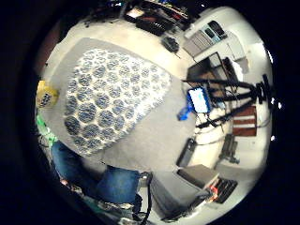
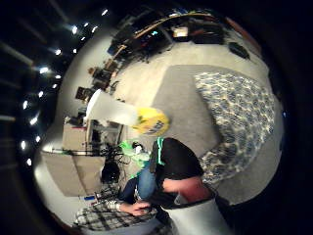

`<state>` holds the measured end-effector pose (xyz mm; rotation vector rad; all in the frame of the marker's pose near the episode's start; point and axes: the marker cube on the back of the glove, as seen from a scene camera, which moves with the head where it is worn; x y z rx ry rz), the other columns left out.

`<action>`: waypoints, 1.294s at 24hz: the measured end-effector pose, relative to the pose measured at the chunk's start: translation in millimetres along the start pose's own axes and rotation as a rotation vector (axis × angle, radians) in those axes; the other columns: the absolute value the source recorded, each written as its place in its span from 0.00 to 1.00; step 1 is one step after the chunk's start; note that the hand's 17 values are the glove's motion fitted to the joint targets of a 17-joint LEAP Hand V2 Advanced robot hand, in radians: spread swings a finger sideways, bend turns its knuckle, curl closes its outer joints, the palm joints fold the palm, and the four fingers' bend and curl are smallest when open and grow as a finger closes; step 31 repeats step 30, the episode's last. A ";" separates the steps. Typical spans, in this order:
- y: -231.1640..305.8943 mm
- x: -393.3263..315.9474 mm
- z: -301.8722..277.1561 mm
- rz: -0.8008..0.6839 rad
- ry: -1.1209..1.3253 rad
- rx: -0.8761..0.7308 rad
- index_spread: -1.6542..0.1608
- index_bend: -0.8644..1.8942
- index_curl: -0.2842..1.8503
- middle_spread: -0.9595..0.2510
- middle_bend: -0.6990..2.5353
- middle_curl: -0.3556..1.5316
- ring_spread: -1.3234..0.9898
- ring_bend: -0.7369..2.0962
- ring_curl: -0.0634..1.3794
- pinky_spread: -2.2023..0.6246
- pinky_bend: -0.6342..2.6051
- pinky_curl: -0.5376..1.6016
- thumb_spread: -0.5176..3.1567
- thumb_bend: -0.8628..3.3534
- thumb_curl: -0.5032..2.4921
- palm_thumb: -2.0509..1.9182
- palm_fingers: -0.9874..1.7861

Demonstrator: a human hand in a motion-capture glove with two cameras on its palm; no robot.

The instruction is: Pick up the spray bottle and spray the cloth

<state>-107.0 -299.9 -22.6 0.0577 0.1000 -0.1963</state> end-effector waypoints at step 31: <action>325.5 28.0 4.2 0.250 -0.027 0.104 0.69 0.39 0.30 0.71 0.27 0.33 0.63 0.33 0.25 0.85 0.32 0.39 0.44 0.20 0.32 0.64 0.38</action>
